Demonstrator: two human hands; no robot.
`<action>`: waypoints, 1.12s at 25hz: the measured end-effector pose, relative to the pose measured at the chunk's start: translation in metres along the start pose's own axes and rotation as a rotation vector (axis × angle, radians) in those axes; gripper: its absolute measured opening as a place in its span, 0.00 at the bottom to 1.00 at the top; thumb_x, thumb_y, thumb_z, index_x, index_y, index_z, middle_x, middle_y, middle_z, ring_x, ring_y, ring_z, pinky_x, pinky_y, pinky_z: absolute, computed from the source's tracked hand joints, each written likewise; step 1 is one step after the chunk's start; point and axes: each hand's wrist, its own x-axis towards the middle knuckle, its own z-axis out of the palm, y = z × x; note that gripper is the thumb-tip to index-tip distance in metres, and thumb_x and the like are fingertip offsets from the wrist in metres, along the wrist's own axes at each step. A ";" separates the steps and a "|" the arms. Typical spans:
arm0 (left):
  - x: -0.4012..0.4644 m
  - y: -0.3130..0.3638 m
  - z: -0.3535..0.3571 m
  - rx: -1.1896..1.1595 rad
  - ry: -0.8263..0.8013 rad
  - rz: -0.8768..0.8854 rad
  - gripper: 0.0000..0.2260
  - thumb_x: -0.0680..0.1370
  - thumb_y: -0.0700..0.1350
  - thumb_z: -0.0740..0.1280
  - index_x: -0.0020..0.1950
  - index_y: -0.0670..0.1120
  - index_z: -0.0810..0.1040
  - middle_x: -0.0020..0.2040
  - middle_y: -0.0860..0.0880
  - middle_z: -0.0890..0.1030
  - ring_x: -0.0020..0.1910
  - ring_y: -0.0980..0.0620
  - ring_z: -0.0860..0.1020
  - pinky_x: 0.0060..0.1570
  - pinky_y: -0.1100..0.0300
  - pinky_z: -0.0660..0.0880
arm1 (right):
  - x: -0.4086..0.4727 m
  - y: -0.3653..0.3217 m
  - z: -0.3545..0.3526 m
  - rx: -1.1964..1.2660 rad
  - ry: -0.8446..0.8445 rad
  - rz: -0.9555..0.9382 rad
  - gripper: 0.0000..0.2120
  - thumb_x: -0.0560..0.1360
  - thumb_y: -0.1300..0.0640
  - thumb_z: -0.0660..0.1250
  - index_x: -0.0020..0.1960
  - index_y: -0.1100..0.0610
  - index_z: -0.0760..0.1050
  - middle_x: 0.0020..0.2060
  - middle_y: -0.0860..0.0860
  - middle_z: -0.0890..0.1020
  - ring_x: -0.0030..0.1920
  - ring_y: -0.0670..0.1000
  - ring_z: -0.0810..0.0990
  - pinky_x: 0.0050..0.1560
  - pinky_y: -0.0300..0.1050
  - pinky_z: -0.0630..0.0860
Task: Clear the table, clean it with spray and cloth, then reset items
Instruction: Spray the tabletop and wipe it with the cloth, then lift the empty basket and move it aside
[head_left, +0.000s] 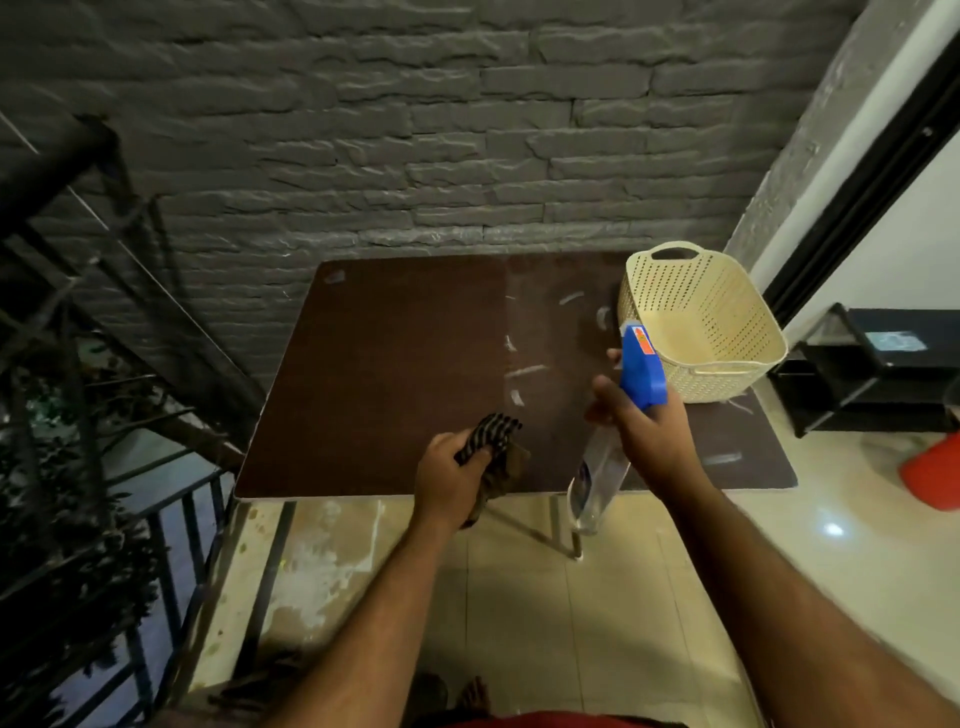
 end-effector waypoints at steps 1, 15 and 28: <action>0.003 0.005 0.005 -0.014 -0.005 -0.013 0.11 0.76 0.44 0.69 0.57 0.44 0.81 0.51 0.47 0.77 0.49 0.49 0.77 0.45 0.62 0.68 | 0.002 0.001 -0.007 -0.010 0.030 0.001 0.14 0.76 0.51 0.69 0.60 0.47 0.73 0.39 0.54 0.82 0.42 0.57 0.84 0.48 0.51 0.80; 0.065 0.083 0.157 -0.015 -0.069 -0.233 0.06 0.76 0.51 0.69 0.48 0.50 0.82 0.42 0.53 0.83 0.41 0.51 0.80 0.39 0.57 0.77 | 0.082 0.042 -0.145 -0.144 0.024 0.181 0.28 0.76 0.51 0.69 0.73 0.50 0.66 0.65 0.51 0.75 0.62 0.54 0.76 0.64 0.59 0.73; 0.071 0.096 0.249 0.197 -0.011 -0.416 0.15 0.76 0.54 0.68 0.58 0.47 0.81 0.51 0.47 0.83 0.50 0.47 0.80 0.39 0.61 0.70 | 0.110 0.068 -0.187 -0.183 -0.195 0.262 0.36 0.69 0.40 0.66 0.74 0.49 0.63 0.59 0.48 0.80 0.59 0.48 0.78 0.64 0.55 0.75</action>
